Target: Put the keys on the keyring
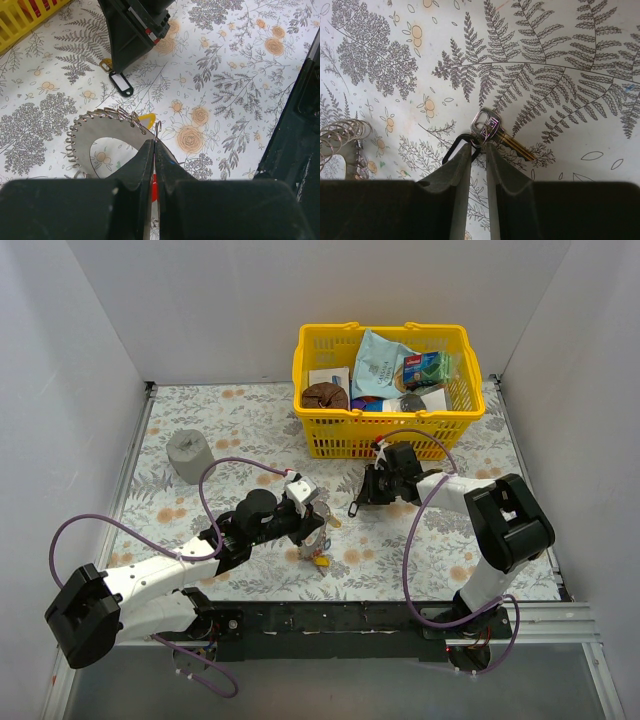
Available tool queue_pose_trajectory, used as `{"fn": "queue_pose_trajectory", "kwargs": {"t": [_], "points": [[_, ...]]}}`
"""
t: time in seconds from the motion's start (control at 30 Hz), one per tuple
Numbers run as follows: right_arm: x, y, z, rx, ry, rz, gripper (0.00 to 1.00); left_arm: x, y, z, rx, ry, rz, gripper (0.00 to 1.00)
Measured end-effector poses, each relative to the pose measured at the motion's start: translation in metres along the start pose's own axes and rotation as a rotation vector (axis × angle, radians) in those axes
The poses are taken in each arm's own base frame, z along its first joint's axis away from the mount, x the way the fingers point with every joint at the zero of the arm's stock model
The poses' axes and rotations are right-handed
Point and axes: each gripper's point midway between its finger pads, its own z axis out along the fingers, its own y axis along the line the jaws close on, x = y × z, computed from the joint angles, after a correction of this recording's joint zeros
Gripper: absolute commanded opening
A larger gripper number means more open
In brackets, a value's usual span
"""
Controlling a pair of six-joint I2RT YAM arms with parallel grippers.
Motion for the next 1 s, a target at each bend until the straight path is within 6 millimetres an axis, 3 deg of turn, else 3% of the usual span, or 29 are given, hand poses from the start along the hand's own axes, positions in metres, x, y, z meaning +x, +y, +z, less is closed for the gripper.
{"fn": "queue_pose_trajectory", "kwargs": {"t": [0.17, 0.47, 0.7, 1.0], "points": [[-0.001, -0.001, 0.000, 0.004, -0.005, 0.000, 0.28, 0.000, 0.000, 0.000, -0.002, 0.001, 0.000, 0.00], [-0.006, 0.002, 0.000, -0.007, -0.022, 0.004, 0.44, 0.001, 0.000, -0.001, -0.002, 0.002, -0.001, 0.00], [-0.014, 0.005, -0.004, -0.006, -0.053, -0.003, 0.43, 0.000, 0.000, -0.001, -0.002, 0.001, 0.000, 0.00], [-0.008, -0.001, 0.001, 0.005, -0.031, 0.012, 0.37, 0.000, 0.000, -0.001, -0.002, 0.002, 0.000, 0.00]]}}
